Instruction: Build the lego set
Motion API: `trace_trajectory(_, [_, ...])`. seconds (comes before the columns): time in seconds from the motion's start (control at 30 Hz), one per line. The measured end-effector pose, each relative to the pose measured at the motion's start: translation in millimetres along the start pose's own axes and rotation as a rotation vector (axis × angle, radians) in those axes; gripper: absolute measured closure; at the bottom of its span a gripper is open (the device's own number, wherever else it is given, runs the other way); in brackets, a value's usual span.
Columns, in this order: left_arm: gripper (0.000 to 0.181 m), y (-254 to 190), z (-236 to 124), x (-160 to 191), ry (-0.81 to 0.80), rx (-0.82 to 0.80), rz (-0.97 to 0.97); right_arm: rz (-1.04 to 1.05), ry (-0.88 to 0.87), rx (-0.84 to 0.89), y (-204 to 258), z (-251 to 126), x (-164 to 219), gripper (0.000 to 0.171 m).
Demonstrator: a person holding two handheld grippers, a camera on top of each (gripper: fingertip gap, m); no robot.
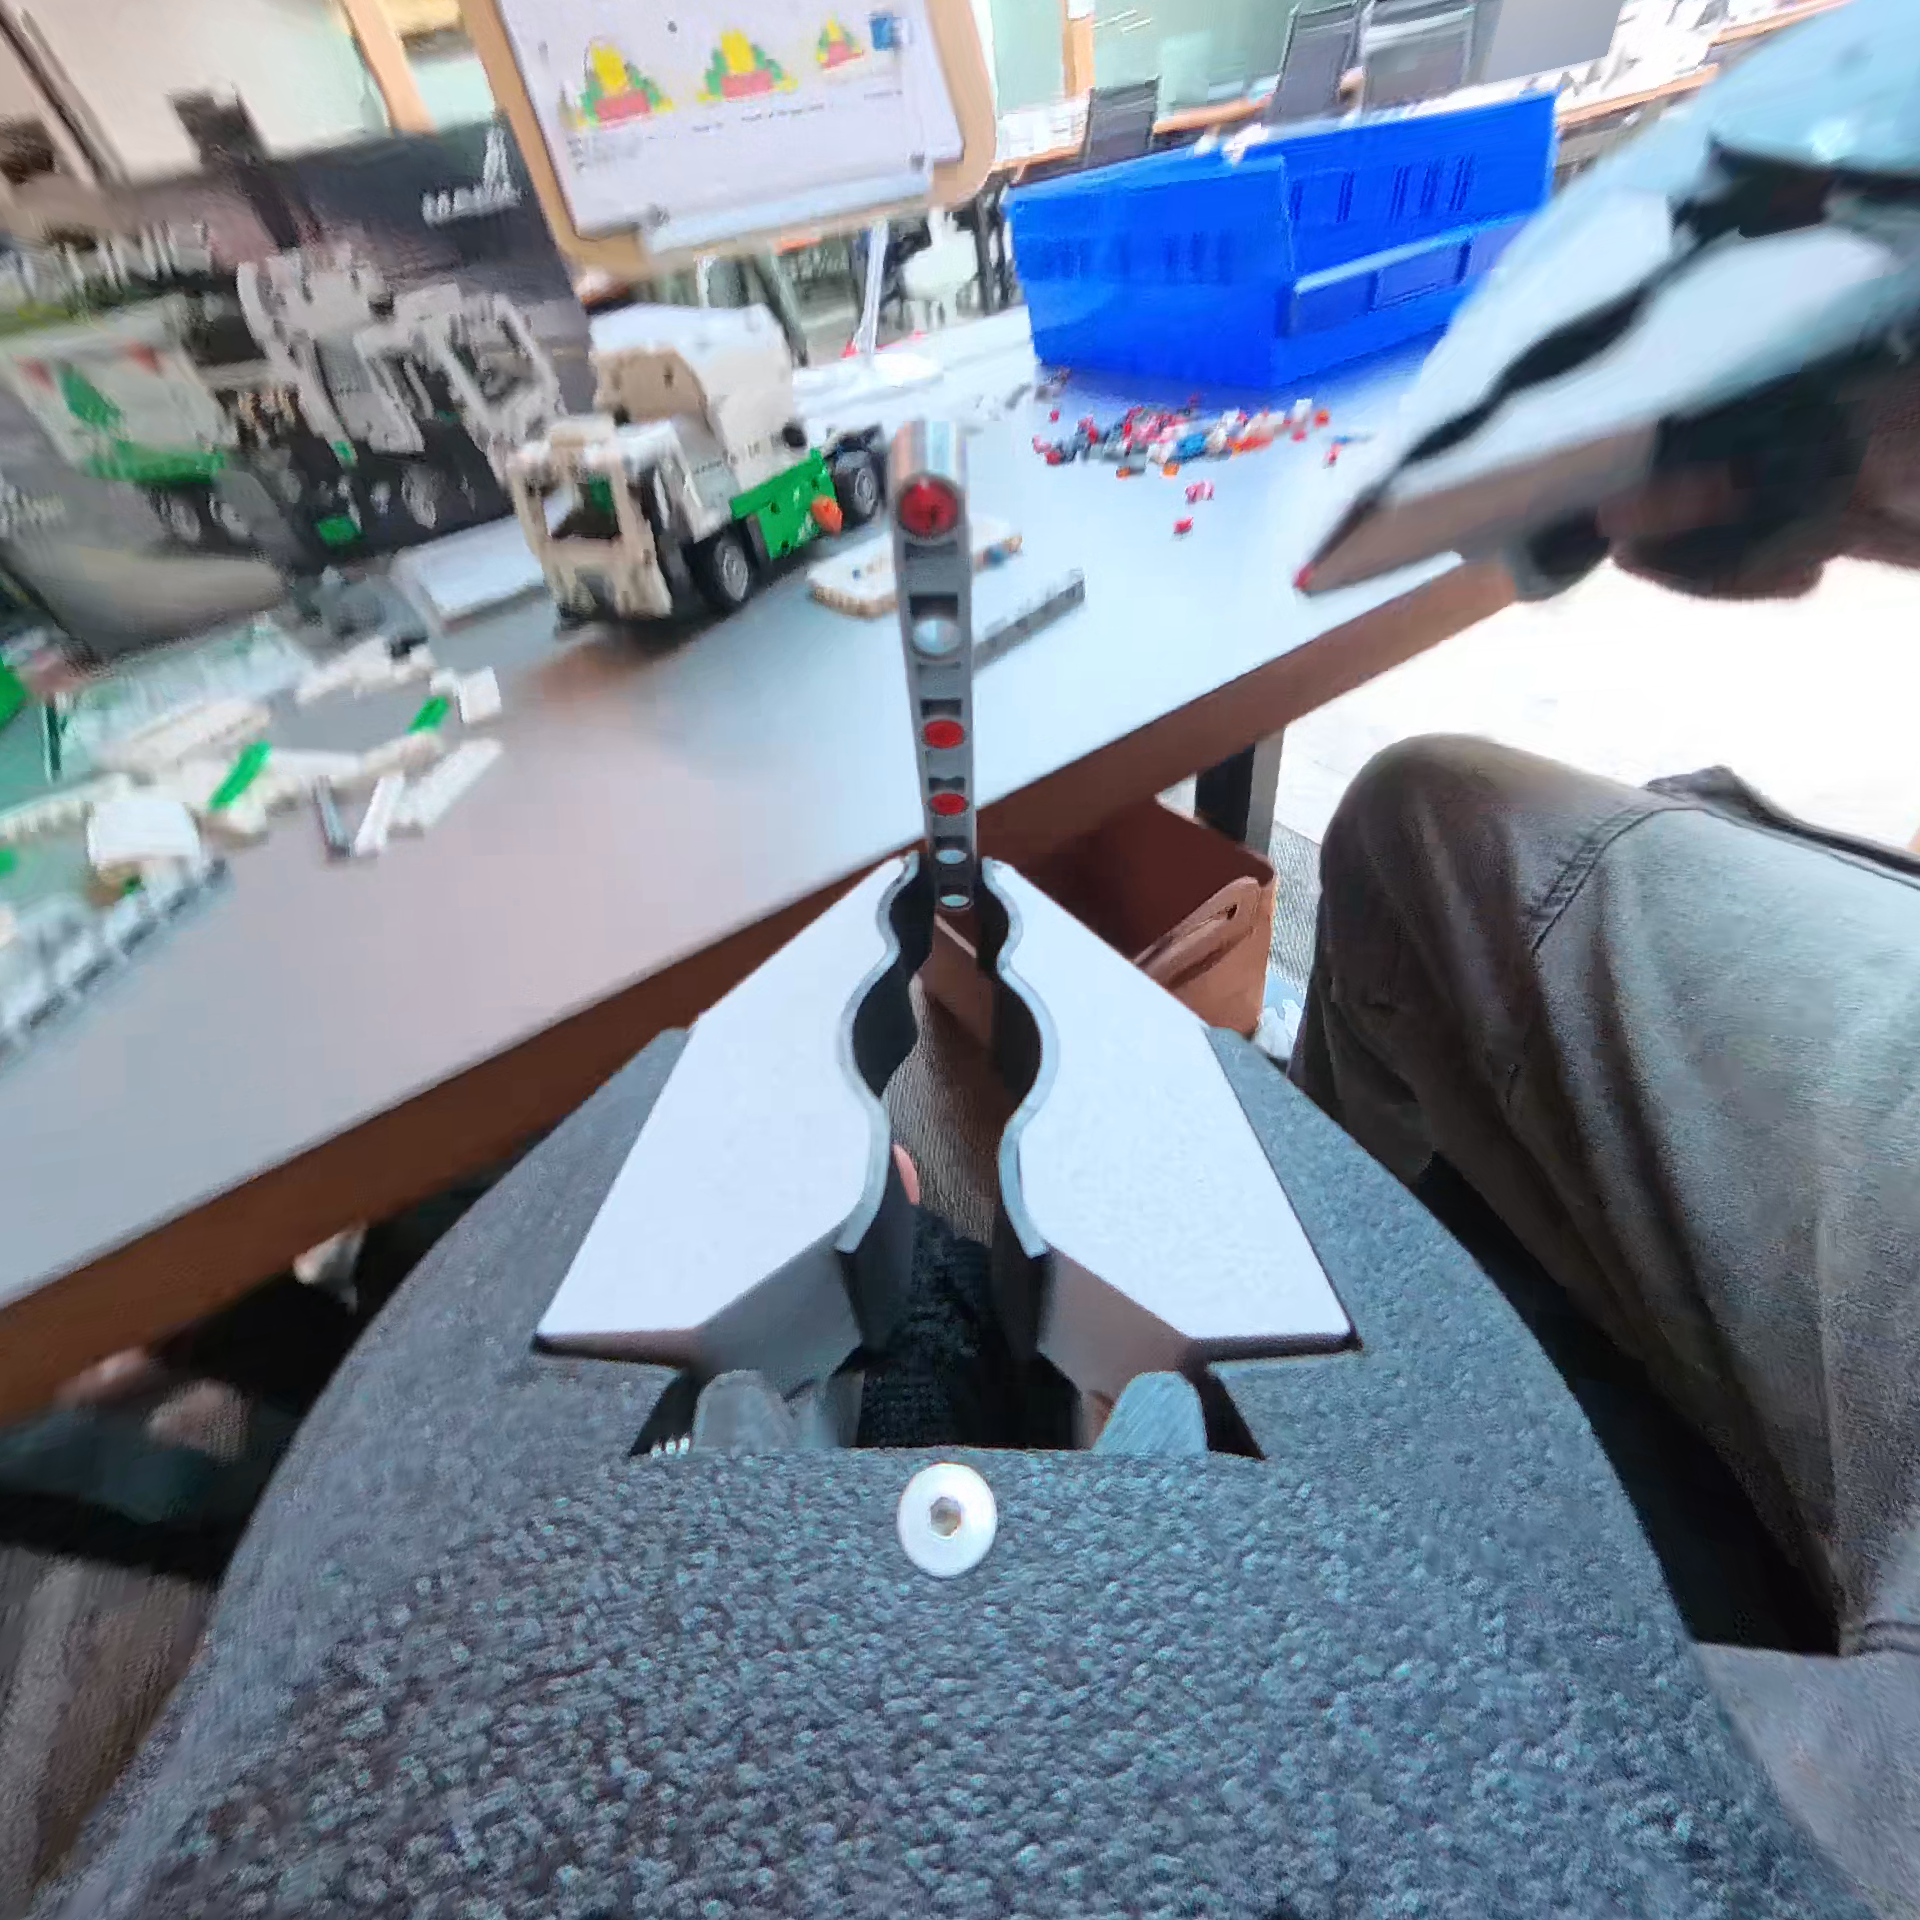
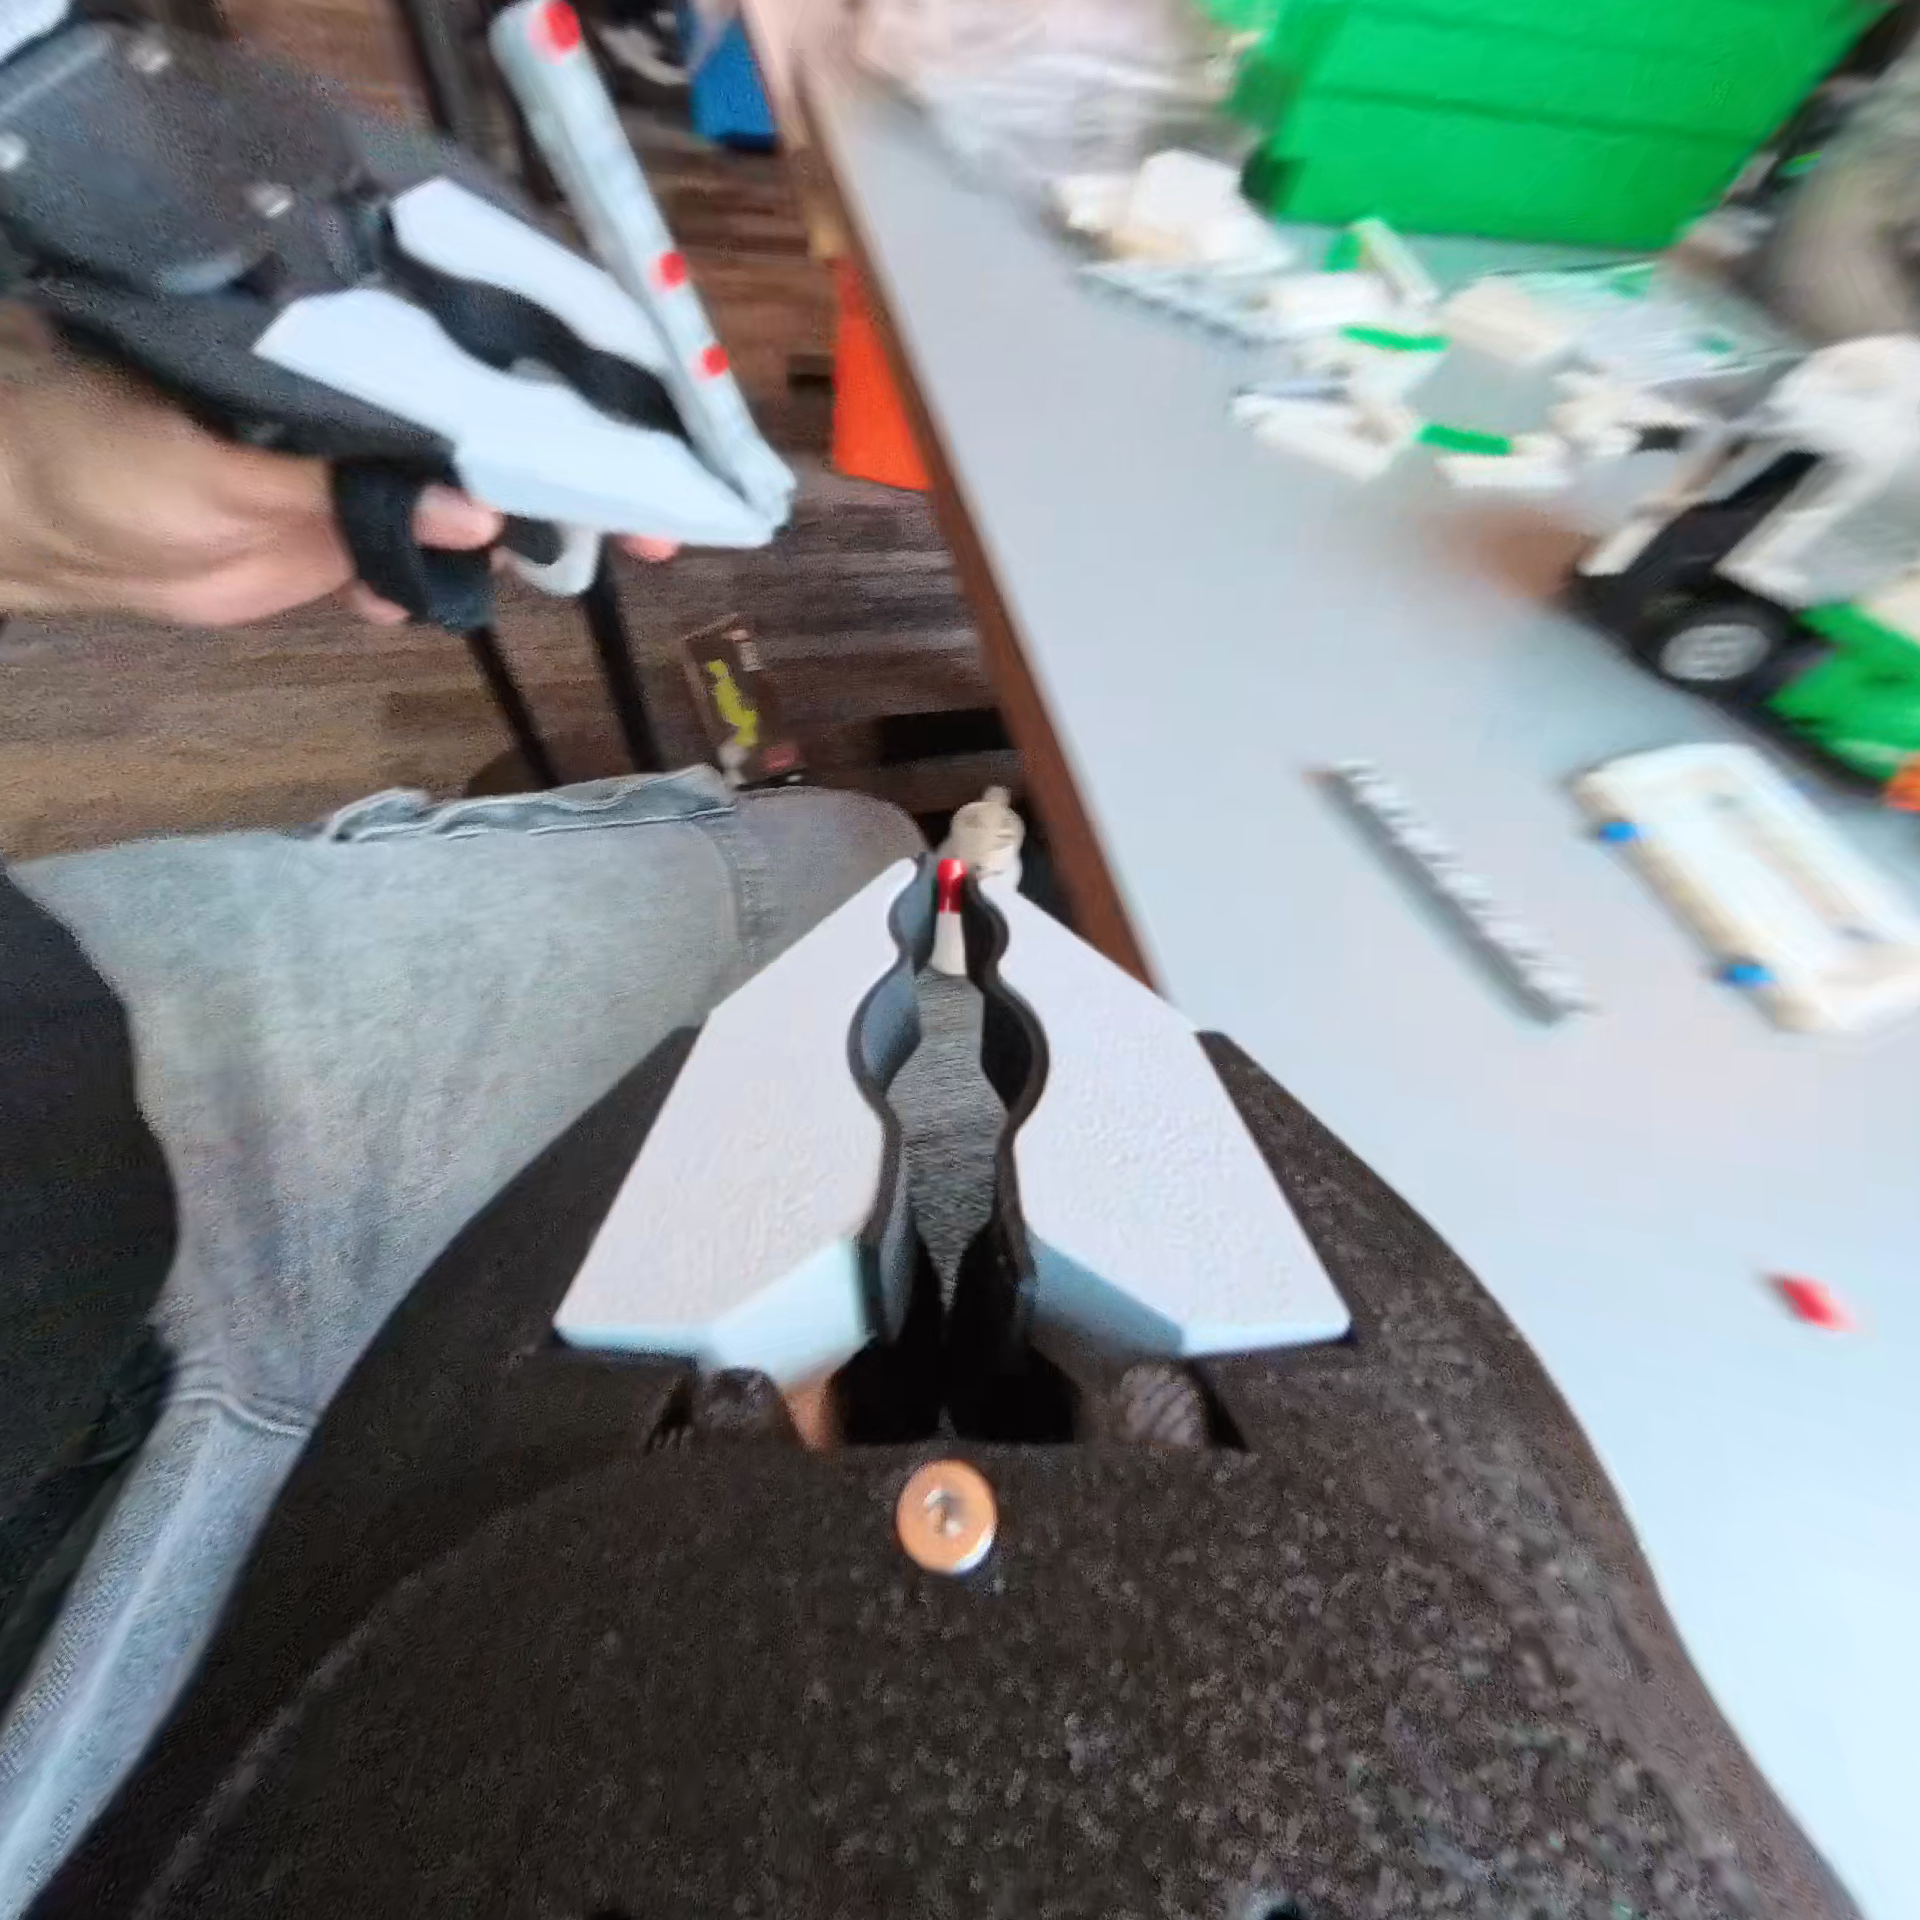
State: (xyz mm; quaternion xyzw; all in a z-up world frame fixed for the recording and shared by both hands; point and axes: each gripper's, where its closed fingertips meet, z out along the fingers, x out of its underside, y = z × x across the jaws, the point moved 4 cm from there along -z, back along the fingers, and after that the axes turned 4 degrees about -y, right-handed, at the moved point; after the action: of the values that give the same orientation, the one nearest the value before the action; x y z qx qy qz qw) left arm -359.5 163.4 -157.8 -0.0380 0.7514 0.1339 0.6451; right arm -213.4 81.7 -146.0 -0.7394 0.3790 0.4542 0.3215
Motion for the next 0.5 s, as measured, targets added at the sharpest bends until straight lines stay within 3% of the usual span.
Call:
trace_trajectory(0.03, [0.176,0.1,7.3,-8.7,-0.028,0.014,0.021,0.008,0.018,0.073,-24.6,-15.1,-10.2,0.168])
trace_trajectory(0.2, [0.176,-8.0,42.9,-38.1,-0.113,0.063,0.162,0.03,0.381,0.33,-121.9,-54.7,11.4,0.167])
trace_trajectory(0.5, [0.176,-40.8,85.3,-38.5,-0.126,0.284,0.125,0.108,0.765,-0.004,-136.7,-59.1,55.1,0.168])
